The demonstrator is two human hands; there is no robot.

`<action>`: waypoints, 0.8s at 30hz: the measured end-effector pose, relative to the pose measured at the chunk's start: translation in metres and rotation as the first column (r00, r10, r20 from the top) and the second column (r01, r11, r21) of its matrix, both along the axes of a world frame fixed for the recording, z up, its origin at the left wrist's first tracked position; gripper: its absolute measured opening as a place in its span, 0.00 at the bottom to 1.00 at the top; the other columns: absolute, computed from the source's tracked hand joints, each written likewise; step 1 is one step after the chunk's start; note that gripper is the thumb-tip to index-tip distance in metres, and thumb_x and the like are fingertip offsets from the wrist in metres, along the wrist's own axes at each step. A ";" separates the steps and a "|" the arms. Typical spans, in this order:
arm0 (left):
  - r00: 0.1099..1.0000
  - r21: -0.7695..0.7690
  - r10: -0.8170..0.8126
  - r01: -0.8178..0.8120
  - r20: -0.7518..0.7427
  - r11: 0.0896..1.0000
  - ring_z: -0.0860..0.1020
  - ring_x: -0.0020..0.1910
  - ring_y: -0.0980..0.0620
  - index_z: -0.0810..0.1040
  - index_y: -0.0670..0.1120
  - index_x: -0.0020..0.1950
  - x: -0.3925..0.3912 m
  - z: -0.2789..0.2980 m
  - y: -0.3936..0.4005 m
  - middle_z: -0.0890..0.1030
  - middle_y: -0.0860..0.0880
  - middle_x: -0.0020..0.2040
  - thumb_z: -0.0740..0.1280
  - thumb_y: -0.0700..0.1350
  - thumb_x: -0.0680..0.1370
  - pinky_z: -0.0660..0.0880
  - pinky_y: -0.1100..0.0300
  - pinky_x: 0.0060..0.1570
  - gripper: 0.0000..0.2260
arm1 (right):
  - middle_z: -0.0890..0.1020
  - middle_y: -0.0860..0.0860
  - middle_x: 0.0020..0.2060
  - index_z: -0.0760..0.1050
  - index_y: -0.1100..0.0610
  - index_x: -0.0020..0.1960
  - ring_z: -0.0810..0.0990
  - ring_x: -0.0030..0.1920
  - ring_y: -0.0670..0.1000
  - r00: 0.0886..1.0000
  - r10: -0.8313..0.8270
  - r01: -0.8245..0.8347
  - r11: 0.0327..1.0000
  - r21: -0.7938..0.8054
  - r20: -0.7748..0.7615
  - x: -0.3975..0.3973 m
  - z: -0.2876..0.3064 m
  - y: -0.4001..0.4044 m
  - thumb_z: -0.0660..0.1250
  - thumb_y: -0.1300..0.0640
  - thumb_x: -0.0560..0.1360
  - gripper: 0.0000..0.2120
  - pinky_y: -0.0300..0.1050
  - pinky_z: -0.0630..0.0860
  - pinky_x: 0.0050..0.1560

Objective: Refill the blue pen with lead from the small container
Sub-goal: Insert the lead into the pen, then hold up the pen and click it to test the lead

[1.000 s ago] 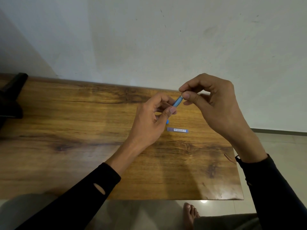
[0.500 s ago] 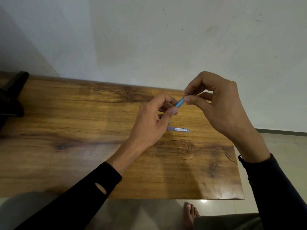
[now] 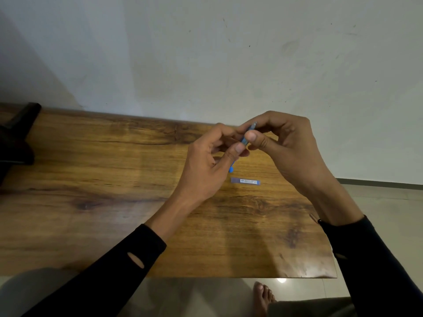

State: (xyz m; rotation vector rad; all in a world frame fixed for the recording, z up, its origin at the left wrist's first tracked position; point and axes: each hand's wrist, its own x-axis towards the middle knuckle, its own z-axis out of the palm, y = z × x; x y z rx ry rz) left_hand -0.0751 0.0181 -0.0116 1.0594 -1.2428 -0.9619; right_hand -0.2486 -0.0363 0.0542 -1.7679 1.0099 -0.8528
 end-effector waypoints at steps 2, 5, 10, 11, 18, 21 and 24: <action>1.000 -0.007 0.005 -0.005 -0.009 1.000 0.90 0.50 0.52 0.81 0.47 0.61 0.001 0.004 -0.001 0.89 0.52 0.51 0.71 0.43 0.85 0.87 0.55 0.48 0.05 | 0.89 0.52 0.49 0.85 0.56 0.55 0.87 0.51 0.52 1.000 0.007 -0.007 1.000 -0.007 0.021 0.003 -0.001 0.002 0.71 0.60 0.83 0.04 0.48 0.85 0.49; 1.000 0.004 0.008 -0.008 0.006 1.000 0.90 0.50 0.51 0.81 0.45 0.59 0.000 0.013 -0.002 0.89 0.49 0.51 0.71 0.45 0.85 0.88 0.49 0.48 0.05 | 0.87 0.54 0.48 0.82 0.56 0.54 0.86 0.51 0.54 0.997 -0.042 0.044 0.999 -0.031 0.071 0.008 0.004 0.003 0.66 0.60 0.86 0.06 0.51 0.85 0.53; 0.996 0.046 0.087 -0.088 0.017 0.995 0.89 0.53 0.50 0.82 0.44 0.60 0.003 0.034 -0.003 0.88 0.48 0.52 0.67 0.53 0.84 0.87 0.40 0.53 0.13 | 0.84 0.56 0.42 0.73 0.59 0.57 0.87 0.50 0.59 0.940 -0.173 0.164 0.985 0.058 0.293 0.006 0.033 0.005 0.55 0.56 0.90 0.10 0.58 0.85 0.57; 0.995 0.043 0.101 -0.102 0.019 0.994 0.89 0.52 0.51 0.82 0.44 0.60 0.006 0.039 -0.004 0.87 0.47 0.51 0.67 0.53 0.84 0.86 0.38 0.54 0.13 | 0.80 0.55 0.40 0.72 0.58 0.57 0.86 0.46 0.58 0.920 -0.193 0.171 0.981 0.092 0.340 0.005 0.041 0.006 0.54 0.55 0.91 0.11 0.59 0.85 0.56; 0.986 -0.076 0.155 -0.151 0.058 0.986 0.89 0.50 0.53 0.83 0.46 0.58 0.012 0.080 -0.010 0.87 0.45 0.49 0.68 0.50 0.85 0.88 0.48 0.52 0.09 | 0.63 0.48 0.30 0.70 0.54 0.43 0.59 0.28 0.46 0.693 -0.363 0.090 0.901 0.424 0.624 0.015 0.100 0.020 0.52 0.43 0.90 0.22 0.40 0.60 0.27; 0.981 -0.129 0.153 -0.138 0.116 0.982 0.88 0.50 0.53 0.83 0.45 0.58 0.013 0.092 -0.006 0.87 0.45 0.50 0.68 0.46 0.86 0.88 0.53 0.52 0.07 | 0.58 0.48 0.27 0.63 0.54 0.35 0.53 0.26 0.47 0.622 -0.404 0.043 0.872 0.487 0.670 0.011 0.126 0.029 0.54 0.39 0.87 0.27 0.43 0.53 0.25; 0.982 -0.170 0.151 -0.131 0.116 0.977 0.89 0.50 0.52 0.83 0.47 0.57 0.018 0.108 0.000 0.88 0.45 0.49 0.68 0.47 0.86 0.87 0.54 0.53 0.06 | 0.56 0.48 0.26 0.60 0.54 0.33 0.50 0.27 0.48 0.555 -0.398 -0.016 0.873 0.488 0.730 0.005 0.149 0.037 0.54 0.41 0.85 0.26 0.44 0.50 0.26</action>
